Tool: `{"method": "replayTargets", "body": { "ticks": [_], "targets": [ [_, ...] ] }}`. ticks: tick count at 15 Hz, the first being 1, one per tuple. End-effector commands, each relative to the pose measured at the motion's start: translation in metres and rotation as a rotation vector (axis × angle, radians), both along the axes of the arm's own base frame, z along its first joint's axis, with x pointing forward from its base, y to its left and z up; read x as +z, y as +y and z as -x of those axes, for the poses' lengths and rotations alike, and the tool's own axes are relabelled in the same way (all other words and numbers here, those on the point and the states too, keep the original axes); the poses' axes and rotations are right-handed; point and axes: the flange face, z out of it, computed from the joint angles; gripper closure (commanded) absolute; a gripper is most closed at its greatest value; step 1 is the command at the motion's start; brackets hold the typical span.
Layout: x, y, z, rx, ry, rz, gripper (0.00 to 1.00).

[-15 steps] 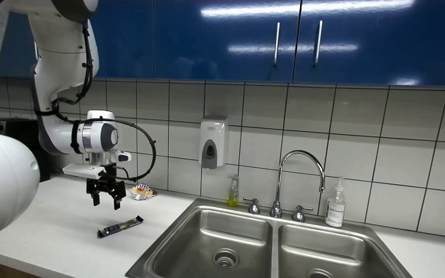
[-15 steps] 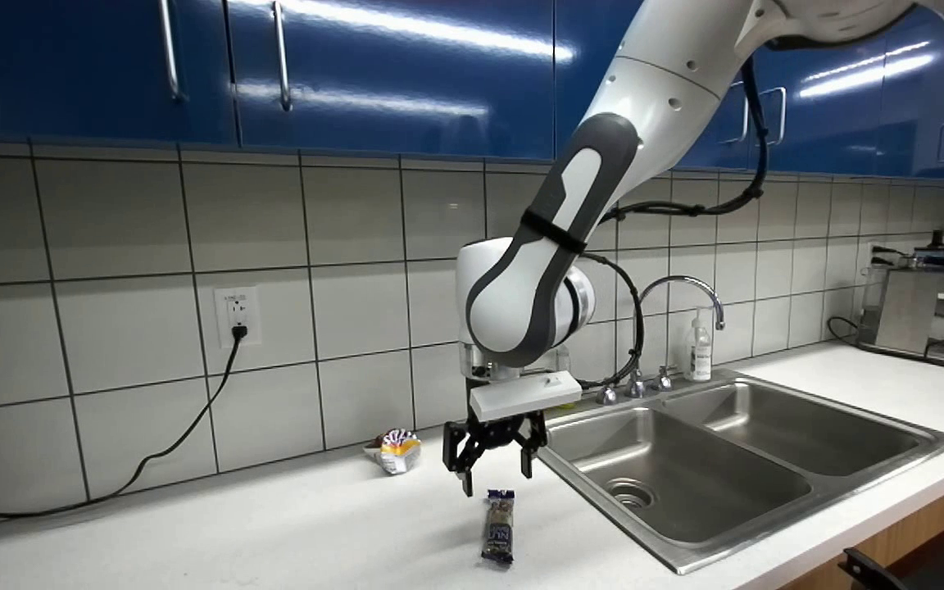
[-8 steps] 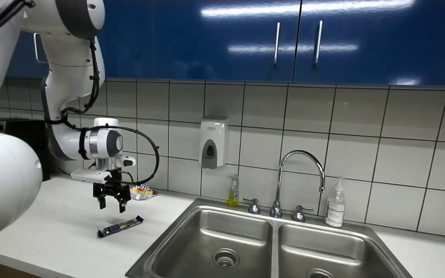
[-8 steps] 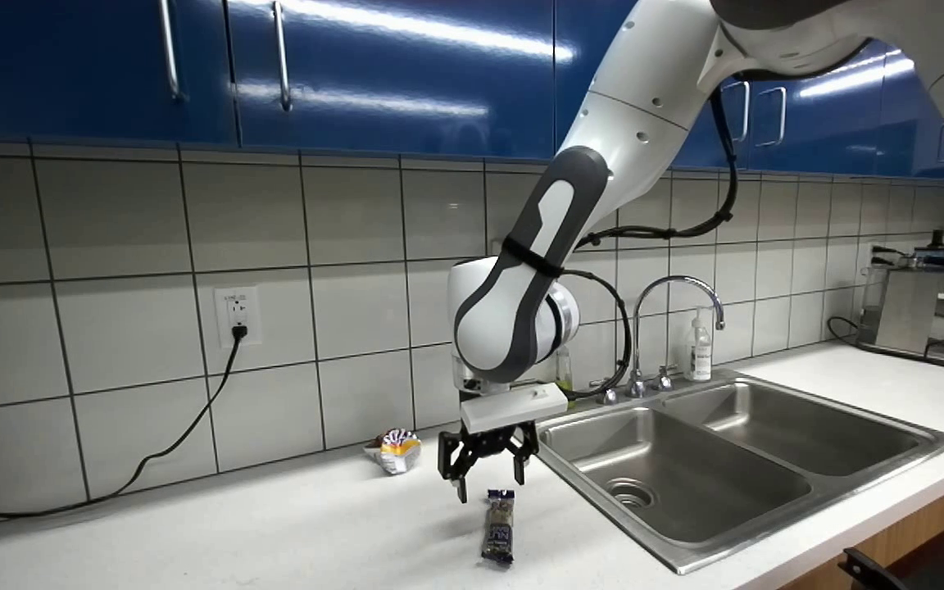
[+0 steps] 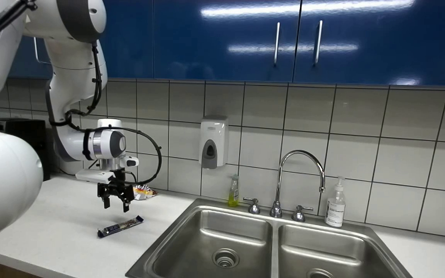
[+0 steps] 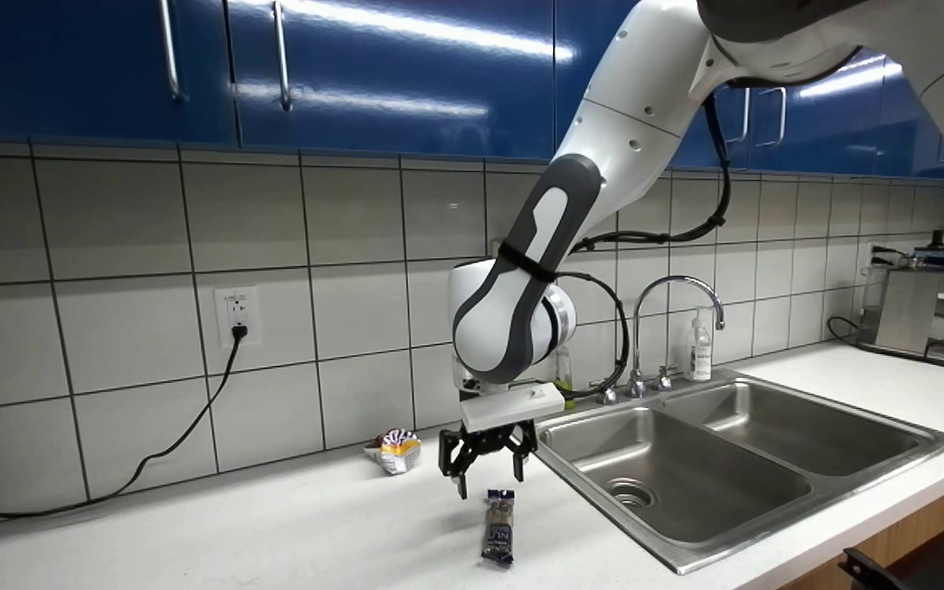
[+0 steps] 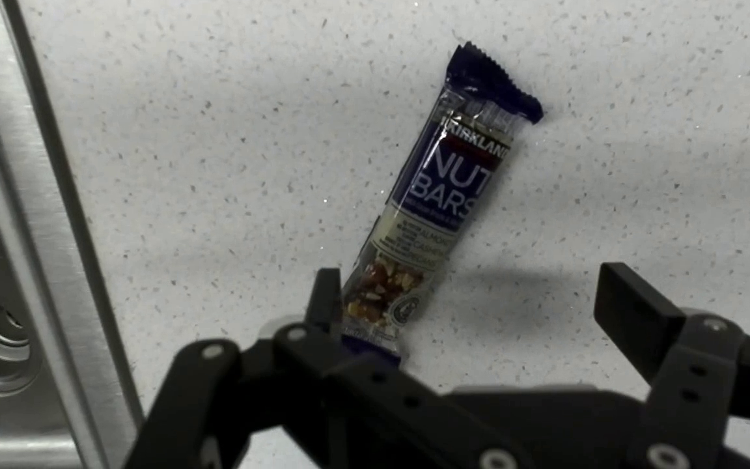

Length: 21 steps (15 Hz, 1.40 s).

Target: Pick up the pack of snacks and put it in the sink

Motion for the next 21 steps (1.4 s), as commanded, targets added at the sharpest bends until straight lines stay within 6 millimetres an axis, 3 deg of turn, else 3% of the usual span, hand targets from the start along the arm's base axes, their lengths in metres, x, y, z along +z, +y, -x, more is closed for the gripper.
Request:
{"method": "replayTargets", "body": {
  "ticks": [1,16,21],
  "targets": [
    [0.000,0.002,-0.004,-0.033,-0.007,-0.004,0.00],
    [-0.001,-0.001,-0.001,-0.008,0.003,-0.001,0.00],
    [-0.005,-0.014,0.010,-0.090,0.013,0.011,0.00]
  ]
}}
